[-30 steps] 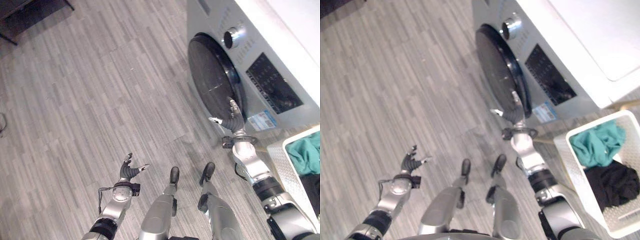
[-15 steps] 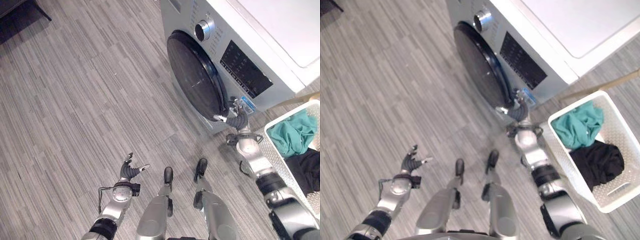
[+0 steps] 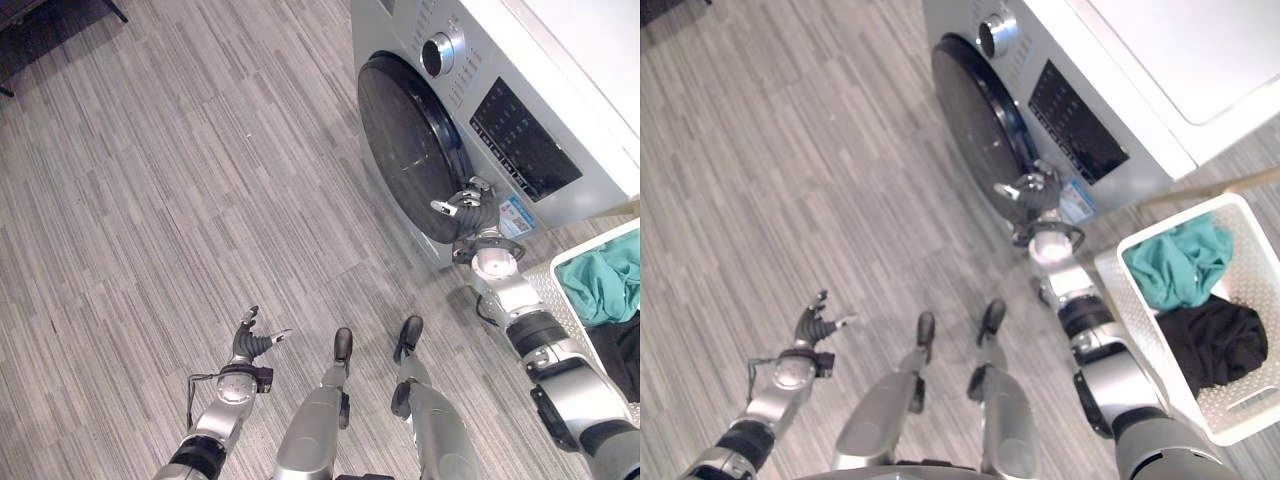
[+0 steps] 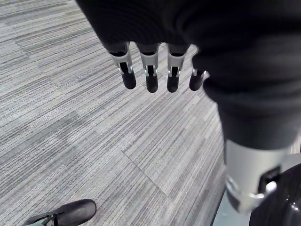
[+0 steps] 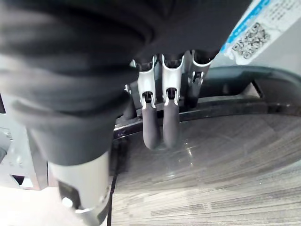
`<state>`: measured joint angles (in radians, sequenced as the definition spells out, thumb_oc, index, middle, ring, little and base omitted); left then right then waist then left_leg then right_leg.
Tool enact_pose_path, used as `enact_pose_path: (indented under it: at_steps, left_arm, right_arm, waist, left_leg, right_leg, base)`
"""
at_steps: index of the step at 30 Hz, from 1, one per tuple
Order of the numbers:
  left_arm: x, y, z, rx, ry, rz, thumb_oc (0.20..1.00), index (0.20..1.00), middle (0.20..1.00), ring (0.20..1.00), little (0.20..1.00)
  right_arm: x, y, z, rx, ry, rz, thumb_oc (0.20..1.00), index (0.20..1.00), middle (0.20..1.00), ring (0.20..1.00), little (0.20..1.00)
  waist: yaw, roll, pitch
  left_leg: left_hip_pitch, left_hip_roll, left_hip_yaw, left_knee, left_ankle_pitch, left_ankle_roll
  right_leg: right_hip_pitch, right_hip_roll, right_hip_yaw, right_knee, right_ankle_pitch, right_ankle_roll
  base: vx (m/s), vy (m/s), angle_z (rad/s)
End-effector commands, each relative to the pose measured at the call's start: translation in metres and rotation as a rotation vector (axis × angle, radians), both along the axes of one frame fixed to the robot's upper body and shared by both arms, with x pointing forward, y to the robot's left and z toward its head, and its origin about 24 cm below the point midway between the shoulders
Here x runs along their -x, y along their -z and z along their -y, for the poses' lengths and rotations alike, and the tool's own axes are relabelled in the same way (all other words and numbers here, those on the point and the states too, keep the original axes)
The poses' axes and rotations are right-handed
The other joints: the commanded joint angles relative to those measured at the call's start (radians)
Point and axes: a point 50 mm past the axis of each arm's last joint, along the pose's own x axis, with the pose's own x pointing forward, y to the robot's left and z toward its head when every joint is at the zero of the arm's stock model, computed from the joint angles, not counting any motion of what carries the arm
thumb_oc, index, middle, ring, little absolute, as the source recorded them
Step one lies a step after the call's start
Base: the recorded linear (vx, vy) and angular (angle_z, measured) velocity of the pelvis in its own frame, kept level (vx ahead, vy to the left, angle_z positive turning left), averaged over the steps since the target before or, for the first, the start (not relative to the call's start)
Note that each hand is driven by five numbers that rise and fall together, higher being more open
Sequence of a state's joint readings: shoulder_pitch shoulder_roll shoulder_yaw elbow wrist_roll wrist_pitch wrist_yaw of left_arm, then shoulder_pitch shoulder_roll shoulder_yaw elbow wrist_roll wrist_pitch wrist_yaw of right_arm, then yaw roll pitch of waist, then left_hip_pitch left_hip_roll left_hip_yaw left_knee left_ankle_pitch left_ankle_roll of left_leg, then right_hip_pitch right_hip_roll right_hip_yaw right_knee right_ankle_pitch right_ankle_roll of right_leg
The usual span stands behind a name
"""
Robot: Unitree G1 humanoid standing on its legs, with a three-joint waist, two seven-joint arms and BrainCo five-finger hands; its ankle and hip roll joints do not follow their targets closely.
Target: Grab the laundry basket,head to the washer,open it,put in the laundry and shut it.
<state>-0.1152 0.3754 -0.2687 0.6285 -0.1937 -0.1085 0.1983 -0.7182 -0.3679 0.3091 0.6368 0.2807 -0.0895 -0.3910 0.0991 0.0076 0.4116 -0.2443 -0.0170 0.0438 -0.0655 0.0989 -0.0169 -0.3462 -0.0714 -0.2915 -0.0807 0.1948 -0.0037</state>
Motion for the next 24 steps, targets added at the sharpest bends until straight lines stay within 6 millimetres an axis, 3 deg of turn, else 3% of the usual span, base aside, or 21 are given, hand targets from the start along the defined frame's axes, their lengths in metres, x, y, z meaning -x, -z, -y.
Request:
enact_pose_path:
  at_steps: [1, 3, 5, 9, 11, 12, 18, 23, 24]
  left_arm:
    - [0.001, 0.0, -0.002, -0.008, -0.002, 0.011, 1.0, 1.0, 1.0, 1.0, 1.0]
    - [0.001, 0.0, -0.001, -0.006, -0.001, 0.007, 1.0, 1.0, 1.0, 1.0, 1.0]
    - [0.001, 0.001, 0.002, -0.004, 0.002, 0.008, 1.0, 1.0, 1.0, 1.0, 1.0]
    - [-0.002, 0.0, 0.006, -0.012, 0.012, 0.011, 1.0, 1.0, 1.0, 1.0, 1.0]
    - [-0.004, -0.001, 0.005, -0.007, 0.001, 0.019, 1.0, 1.0, 1.0, 1.0, 1.0]
    - [-0.003, -0.001, 0.001, -0.015, -0.019, 0.016, 1.0, 1.0, 1.0, 1.0, 1.0]
    - [0.003, 0.004, 0.0, -0.025, -0.025, -0.007, 1.0, 1.0, 1.0, 1.0, 1.0]
    - [0.001, 0.002, 0.007, -0.007, -0.019, 0.012, 1.0, 1.0, 1.0, 1.0, 1.0]
    - [-0.007, -0.004, 0.007, -0.006, -0.002, 0.035, 1.0, 1.0, 1.0, 1.0, 1.0]
  right_arm:
    - [0.006, -0.004, -0.035, -0.01, -0.173, 0.054, 1.0, 1.0, 1.0, 1.0, 1.0]
    - [0.011, 0.003, -0.042, -0.015, -0.207, 0.039, 1.0, 1.0, 1.0, 1.0, 1.0]
    - [0.022, 0.019, -0.063, -0.031, -0.3, -0.001, 1.0, 1.0, 1.0, 1.0, 1.0]
    - [0.029, 0.02, -0.081, 0.016, -0.374, 0.015, 1.0, 1.0, 1.0, 1.0, 1.0]
    - [0.03, 0.017, -0.077, 0.01, -0.351, 0.036, 1.0, 1.0, 1.0, 1.0, 1.0]
    - [0.034, 0.013, -0.065, 0.007, -0.299, 0.077, 1.0, 1.0, 1.0, 1.0, 1.0]
    - [0.049, 0.02, -0.047, -0.013, -0.229, 0.097, 1.0, 1.0, 1.0, 1.0, 1.0]
    - [0.044, 0.024, -0.055, -0.069, -0.201, 0.083, 1.0, 1.0, 1.0, 1.0, 1.0]
    - [0.032, 0.03, -0.066, -0.012, -0.26, 0.0, 1.0, 1.0, 1.0, 1.0, 1.0]
  waist:
    - [0.031, 0.007, -0.035]
    - [0.029, 0.005, -0.033]
    - [0.028, 0.0, -0.029]
    - [0.03, -0.005, -0.022]
    - [0.027, -0.005, -0.019]
    - [0.018, -0.014, -0.019]
    - [-0.005, -0.036, -0.018]
    - [-0.006, -0.038, -0.009]
    - [0.01, -0.033, -0.002]
  left_leg:
    - [-0.014, -0.011, 0.029, 0.008, -0.04, 0.001]
    - [-0.014, -0.012, 0.029, 0.011, -0.042, 0.002]
    - [-0.013, -0.013, 0.031, 0.02, -0.049, 0.005]
    - [-0.015, -0.016, 0.03, 0.035, -0.057, 0.006]
    - [-0.019, -0.017, 0.031, 0.037, -0.058, 0.006]
    - [-0.021, -0.017, 0.037, 0.036, -0.061, 0.008]
    - [-0.008, -0.013, 0.062, 0.058, -0.087, 0.017]
    - [-0.011, -0.016, 0.074, 0.087, -0.103, 0.024]
    - [-0.026, -0.017, 0.069, 0.098, -0.1, 0.023]
  right_leg:
    - [0.027, -0.077, 0.017, 0.103, -0.13, 0.125]
    - [0.027, -0.077, 0.018, 0.104, -0.129, 0.125]
    - [0.029, -0.08, 0.02, 0.105, -0.126, 0.128]
    - [0.036, -0.087, 0.019, 0.104, -0.122, 0.132]
    - [0.036, -0.09, 0.019, 0.103, -0.12, 0.134]
    - [0.034, -0.09, 0.02, 0.103, -0.117, 0.137]
    - [0.036, -0.088, 0.037, 0.111, -0.114, 0.142]
    - [0.032, -0.091, 0.053, 0.12, -0.106, 0.144]
    - [0.024, -0.093, 0.05, 0.124, -0.107, 0.14]
  base:
    - [0.0, 0.0, 0.0]
    - [0.0, 0.016, -0.01]
    - [0.0, 0.042, -0.01]
    - [-0.01, 0.024, 0.0]
    - [-0.02, 0.041, 0.1]
    - [-0.02, 0.046, 0.15]
    - [-0.01, 0.035, -0.05]
    - [-0.02, 0.042, -0.21]
    - [-0.04, 0.01, -0.18]
